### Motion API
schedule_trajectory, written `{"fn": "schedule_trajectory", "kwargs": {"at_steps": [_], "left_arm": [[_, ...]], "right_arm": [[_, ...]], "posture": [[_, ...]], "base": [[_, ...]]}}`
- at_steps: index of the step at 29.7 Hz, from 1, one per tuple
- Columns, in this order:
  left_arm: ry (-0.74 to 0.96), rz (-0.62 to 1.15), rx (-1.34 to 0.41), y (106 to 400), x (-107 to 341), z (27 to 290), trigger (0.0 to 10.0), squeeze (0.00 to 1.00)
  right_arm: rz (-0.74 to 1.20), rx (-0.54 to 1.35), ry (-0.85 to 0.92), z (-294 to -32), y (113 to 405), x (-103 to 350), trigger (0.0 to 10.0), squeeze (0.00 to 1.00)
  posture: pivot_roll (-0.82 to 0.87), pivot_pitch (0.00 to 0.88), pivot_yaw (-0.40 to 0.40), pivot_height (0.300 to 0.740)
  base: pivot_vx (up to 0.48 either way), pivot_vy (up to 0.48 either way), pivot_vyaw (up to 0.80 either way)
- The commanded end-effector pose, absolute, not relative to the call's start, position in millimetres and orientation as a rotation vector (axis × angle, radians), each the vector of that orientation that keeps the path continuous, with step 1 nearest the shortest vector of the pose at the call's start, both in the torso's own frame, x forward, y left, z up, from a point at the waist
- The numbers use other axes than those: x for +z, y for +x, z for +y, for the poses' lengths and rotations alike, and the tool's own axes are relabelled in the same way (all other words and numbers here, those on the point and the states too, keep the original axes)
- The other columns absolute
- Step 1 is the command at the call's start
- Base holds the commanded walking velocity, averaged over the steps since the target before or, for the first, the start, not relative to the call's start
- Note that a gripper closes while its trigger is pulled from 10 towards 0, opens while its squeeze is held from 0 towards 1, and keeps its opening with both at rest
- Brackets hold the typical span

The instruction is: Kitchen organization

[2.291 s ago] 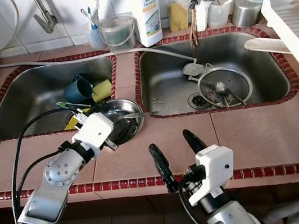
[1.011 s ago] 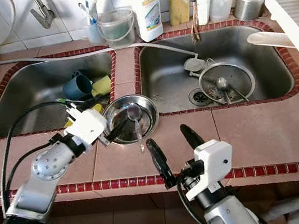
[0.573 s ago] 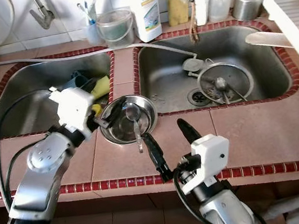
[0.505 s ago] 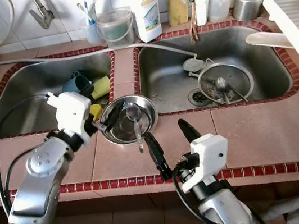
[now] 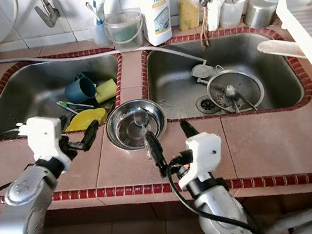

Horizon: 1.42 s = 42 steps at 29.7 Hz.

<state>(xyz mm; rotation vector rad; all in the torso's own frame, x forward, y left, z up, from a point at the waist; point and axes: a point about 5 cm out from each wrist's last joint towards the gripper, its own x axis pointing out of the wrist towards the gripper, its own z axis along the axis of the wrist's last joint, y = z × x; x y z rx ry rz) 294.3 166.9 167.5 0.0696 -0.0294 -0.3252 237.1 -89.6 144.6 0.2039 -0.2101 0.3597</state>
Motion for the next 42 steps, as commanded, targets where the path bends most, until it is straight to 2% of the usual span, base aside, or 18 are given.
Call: {"fn": "schedule_trajectory", "kwargs": {"at_steps": [1,5,12,21,37,42], "left_arm": [[0.106,-0.061,-0.353,291,173,166,10.0,0.0],[0.112,-0.073,-0.358,292,175,163,10.0,0.0],[0.038,-0.062,-0.387,292,173,155,10.0,0.0],[0.027,-0.083,-0.426,295,174,147,10.0,0.0],[0.039,-0.098,-0.453,297,175,143,10.0,0.0],[0.064,-0.115,-0.453,297,176,142,10.0,0.0]], "right_arm": [[-0.204,0.365,0.21,-84,239,143,10.0,0.0],[-0.219,0.402,0.211,-77,240,145,10.0,0.0],[-0.251,0.36,0.183,-90,241,146,10.0,0.0],[-0.256,0.344,0.171,-94,240,146,10.0,0.0],[-0.261,0.33,0.157,-99,239,146,10.0,0.0],[-0.261,0.309,0.139,-100,240,144,10.0,0.0]], "posture": [[-0.16,0.123,0.009,0.732],[-0.16,0.121,0.002,0.732],[-0.18,0.116,-0.001,0.732],[-0.2,0.106,0.003,0.732],[-0.21,0.11,0.005,0.732],[-0.21,0.111,0.007,0.732]], "base": [[0.0,0.0,0.0],[0.0,0.0,0.0],[0.0,0.0,0.0],[0.0,0.0,0.0],[0.0,0.418,0.0],[0.0,0.096,0.0]]}}
